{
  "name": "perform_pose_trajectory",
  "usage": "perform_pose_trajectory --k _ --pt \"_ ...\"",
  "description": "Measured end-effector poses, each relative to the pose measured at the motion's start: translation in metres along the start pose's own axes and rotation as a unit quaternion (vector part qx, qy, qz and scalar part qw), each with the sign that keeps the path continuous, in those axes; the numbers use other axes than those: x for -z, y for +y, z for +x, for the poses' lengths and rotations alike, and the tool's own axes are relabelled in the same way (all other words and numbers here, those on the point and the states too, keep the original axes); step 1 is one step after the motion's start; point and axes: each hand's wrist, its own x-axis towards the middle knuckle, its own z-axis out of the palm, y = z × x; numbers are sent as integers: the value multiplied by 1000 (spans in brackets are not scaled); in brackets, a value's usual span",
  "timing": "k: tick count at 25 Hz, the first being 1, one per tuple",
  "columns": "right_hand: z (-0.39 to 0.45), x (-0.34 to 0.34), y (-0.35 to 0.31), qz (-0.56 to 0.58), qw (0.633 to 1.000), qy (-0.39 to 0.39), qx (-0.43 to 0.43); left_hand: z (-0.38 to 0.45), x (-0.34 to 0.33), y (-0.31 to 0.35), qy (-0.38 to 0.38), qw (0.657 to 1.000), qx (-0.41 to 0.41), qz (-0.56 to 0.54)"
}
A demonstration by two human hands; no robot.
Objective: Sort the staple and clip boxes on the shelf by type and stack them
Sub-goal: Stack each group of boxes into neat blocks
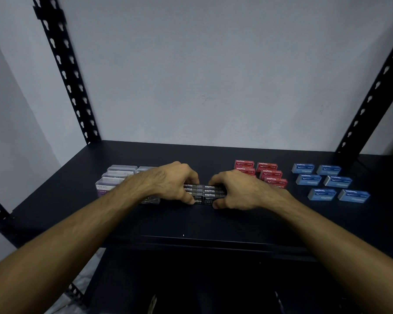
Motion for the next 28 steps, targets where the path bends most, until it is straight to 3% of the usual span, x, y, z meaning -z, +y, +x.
perform_pose_trajectory --k 9,19,24,28 --pt "-4 3 1 -1 1000 15 -2 0 1 -2 7 1000 -7 18" --pt "-40 47 50 -38 988 112 -102 34 14 30 149 984 -35 -91" --pt "-61 44 81 -103 974 120 -162 66 3 66 140 984 -63 -94" --pt "-68 35 94 -96 975 116 -162 85 -8 80 124 989 -57 -55"
